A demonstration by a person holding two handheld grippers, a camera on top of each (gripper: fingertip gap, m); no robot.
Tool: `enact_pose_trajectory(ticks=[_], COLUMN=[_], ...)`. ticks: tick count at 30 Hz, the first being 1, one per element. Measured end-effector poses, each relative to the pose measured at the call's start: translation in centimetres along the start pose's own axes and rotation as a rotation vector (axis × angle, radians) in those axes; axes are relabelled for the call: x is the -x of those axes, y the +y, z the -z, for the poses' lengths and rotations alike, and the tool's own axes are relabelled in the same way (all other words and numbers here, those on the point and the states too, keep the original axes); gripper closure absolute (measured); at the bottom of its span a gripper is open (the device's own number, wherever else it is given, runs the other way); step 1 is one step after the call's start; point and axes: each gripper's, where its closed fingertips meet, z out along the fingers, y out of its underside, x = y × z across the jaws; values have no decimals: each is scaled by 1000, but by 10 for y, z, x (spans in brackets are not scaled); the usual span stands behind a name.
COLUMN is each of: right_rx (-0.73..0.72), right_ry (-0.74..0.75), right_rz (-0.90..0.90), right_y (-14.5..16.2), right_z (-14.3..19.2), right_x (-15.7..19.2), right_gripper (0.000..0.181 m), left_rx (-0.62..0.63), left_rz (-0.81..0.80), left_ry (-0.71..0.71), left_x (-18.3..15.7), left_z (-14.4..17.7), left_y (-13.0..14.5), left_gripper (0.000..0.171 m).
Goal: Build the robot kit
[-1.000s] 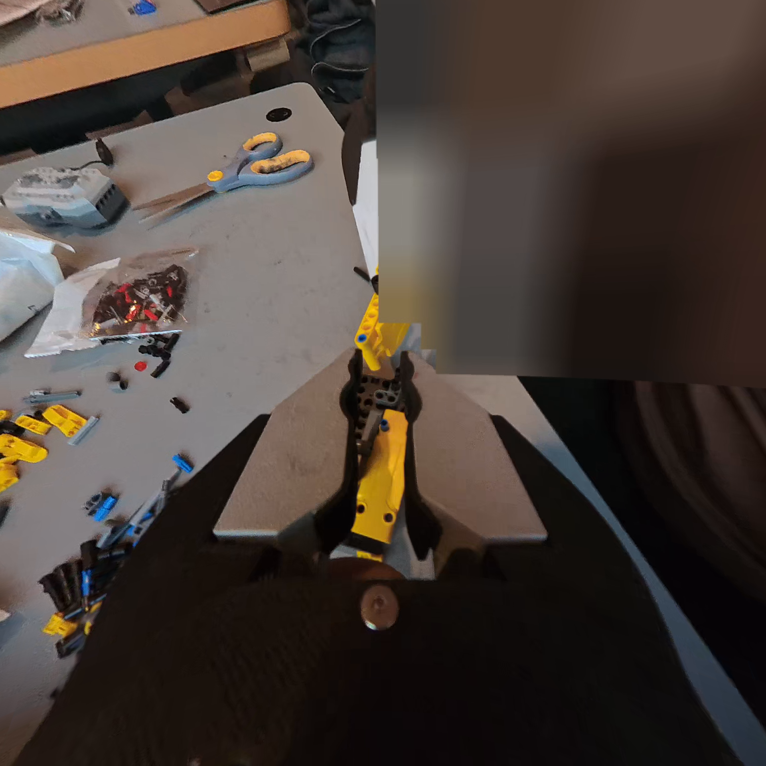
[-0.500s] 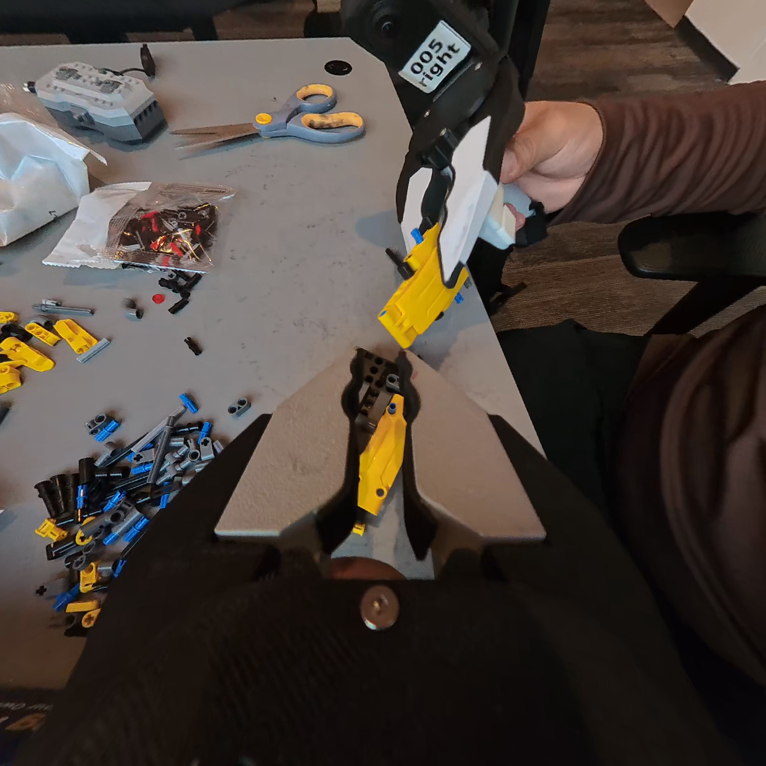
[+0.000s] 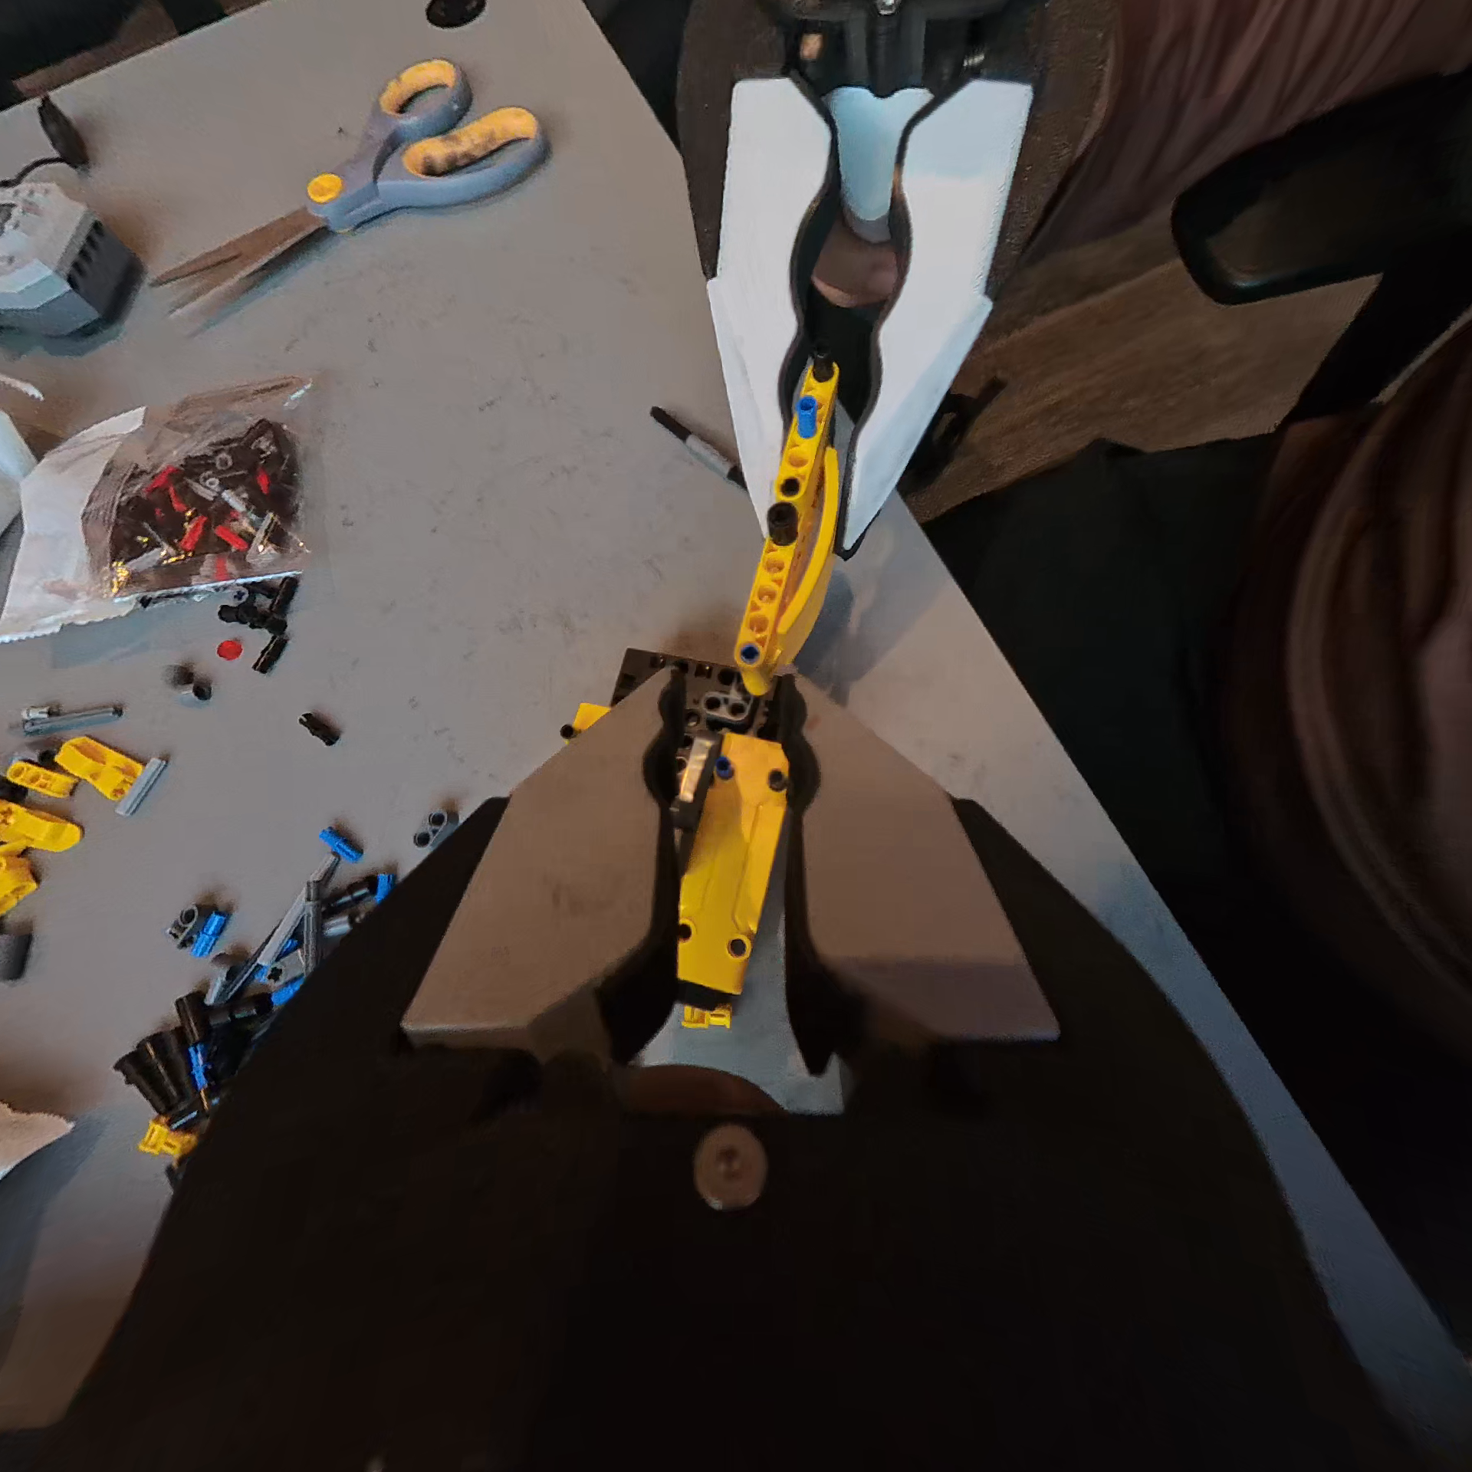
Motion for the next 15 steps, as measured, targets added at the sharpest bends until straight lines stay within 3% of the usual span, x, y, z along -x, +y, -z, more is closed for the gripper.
enact_pose_trajectory(ticks=[8,15], right_rx=[-9,-46], right_ry=[25,-4], right_rz=[111,78], right_y=[-2,-1], right_z=[0,0], right_x=[0,-2], right_gripper=[167,167], left_rx=[-1,-74], left_rz=[-74,-42], left_ry=[55,118], left_x=[-5,-9], left_z=[-12,-12], left_y=[-2,-2], left_gripper=[154,165])
